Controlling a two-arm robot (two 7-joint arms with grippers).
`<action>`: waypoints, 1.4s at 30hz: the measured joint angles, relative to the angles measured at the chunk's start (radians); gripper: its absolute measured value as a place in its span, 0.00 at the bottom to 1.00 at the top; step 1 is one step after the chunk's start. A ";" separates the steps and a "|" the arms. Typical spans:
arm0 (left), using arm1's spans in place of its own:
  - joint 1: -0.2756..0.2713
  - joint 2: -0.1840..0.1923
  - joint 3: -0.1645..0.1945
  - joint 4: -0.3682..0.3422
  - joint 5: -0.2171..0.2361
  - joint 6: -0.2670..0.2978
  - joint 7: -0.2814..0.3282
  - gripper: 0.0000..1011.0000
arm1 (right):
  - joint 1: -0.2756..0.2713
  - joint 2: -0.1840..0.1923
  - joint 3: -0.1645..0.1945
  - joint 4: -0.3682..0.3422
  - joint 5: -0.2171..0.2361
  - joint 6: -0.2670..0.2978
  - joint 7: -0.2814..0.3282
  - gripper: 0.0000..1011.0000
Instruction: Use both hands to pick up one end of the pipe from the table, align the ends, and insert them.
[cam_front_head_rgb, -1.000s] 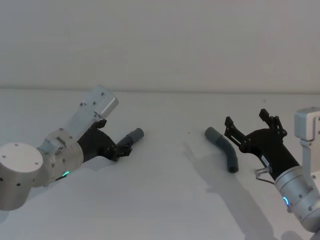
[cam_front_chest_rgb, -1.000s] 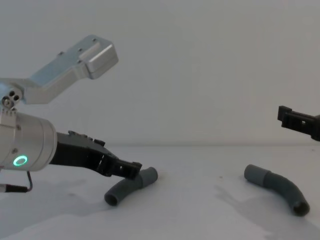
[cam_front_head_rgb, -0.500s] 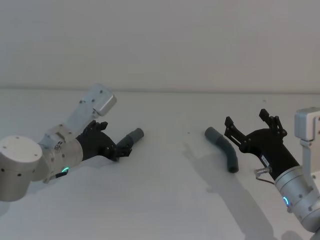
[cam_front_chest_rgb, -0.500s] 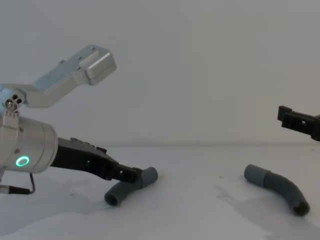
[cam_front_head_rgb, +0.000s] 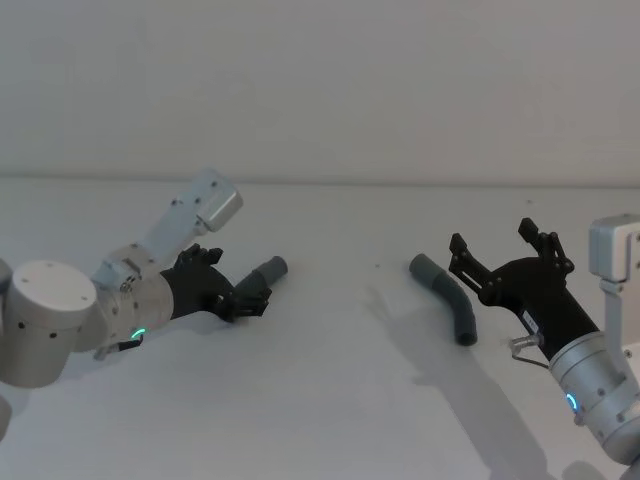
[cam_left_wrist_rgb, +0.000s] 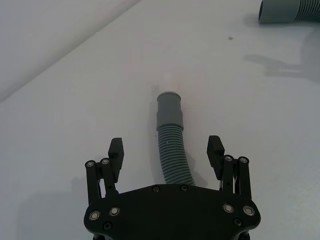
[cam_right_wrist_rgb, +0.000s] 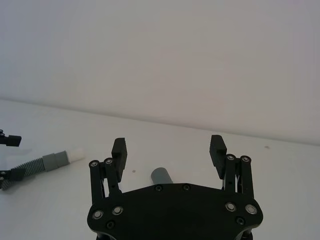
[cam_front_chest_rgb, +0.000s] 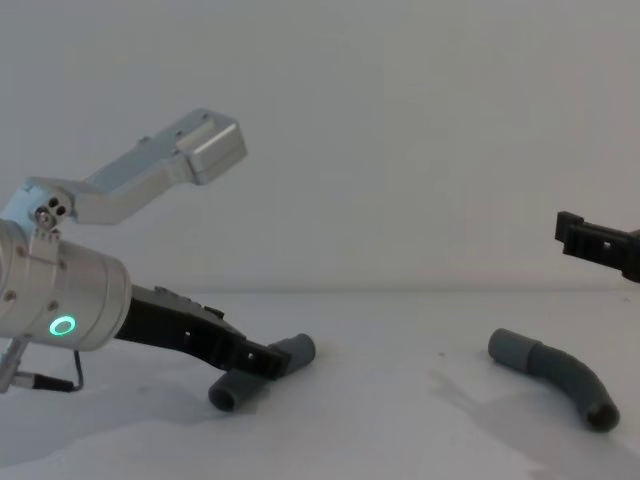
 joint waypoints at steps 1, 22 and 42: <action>-0.005 -0.003 0.003 0.008 0.002 0.000 -0.004 0.99 | 0.000 0.000 0.000 0.000 0.000 0.000 0.000 0.99; -0.051 -0.054 0.013 0.119 0.018 -0.027 -0.034 0.99 | 0.000 0.000 0.000 0.000 0.000 0.000 0.000 0.99; -0.068 -0.095 -0.007 0.174 0.010 -0.019 -0.048 0.99 | 0.000 0.000 0.000 0.000 0.000 0.000 0.000 0.99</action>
